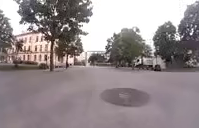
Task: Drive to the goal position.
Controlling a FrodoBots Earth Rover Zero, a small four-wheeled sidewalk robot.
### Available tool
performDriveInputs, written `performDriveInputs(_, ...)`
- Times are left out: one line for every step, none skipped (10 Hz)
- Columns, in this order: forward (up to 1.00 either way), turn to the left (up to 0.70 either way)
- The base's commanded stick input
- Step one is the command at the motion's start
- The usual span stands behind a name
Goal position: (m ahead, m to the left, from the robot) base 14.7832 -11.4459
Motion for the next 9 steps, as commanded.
performDriveInputs(0.6, 0.0)
performDriveInputs(0.6, 0.0)
performDriveInputs(0.6, 0.0)
performDriveInputs(0.6, 0.0)
performDriveInputs(0.6, 0.0)
performDriveInputs(0.6, 0.0)
performDriveInputs(0.6, 0.0)
performDriveInputs(0.6, 0.0)
performDriveInputs(0.6, 0.0)
